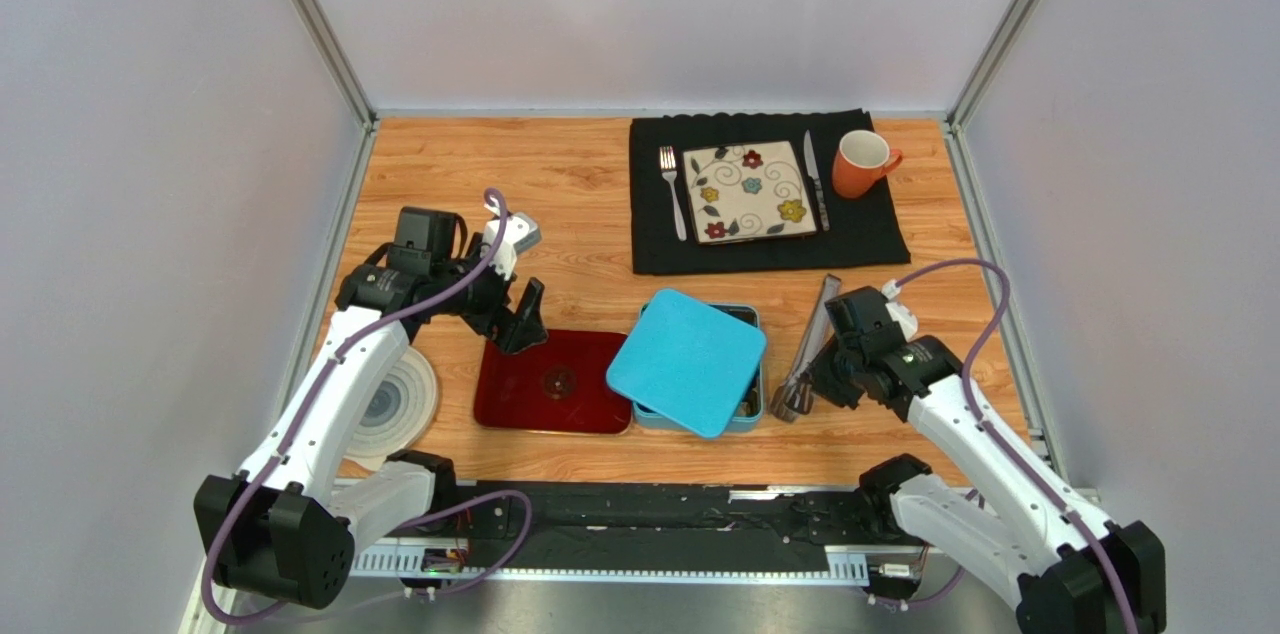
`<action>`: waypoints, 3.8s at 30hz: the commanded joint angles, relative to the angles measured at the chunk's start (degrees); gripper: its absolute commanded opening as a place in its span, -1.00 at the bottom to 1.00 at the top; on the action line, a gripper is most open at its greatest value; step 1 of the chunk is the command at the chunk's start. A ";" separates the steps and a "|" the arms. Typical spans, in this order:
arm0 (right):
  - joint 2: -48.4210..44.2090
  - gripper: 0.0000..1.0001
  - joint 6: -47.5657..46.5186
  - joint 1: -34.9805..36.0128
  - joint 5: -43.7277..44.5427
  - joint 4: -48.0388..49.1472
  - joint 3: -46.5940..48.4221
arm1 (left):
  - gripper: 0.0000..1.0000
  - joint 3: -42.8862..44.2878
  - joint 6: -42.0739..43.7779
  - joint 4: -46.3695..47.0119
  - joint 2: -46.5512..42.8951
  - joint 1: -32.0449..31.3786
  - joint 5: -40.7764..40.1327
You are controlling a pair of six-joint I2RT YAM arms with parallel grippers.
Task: Pack the chocolate
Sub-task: Close the box lid on the packing box.
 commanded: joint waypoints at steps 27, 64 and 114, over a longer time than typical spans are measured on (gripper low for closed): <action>16.73 -0.58 -6.73 -0.28 1.64 8.51 11.40 | 0.98 -4.34 -2.47 27.62 15.03 -12.64 -17.25; 24.64 -0.62 -5.06 1.30 -4.17 19.50 5.42 | 0.98 -9.18 -3.17 26.40 16.62 -27.05 -23.76; 32.99 -0.62 -8.31 -0.80 -4.69 21.43 9.47 | 0.98 -2.23 -6.16 20.68 21.19 -33.30 -19.98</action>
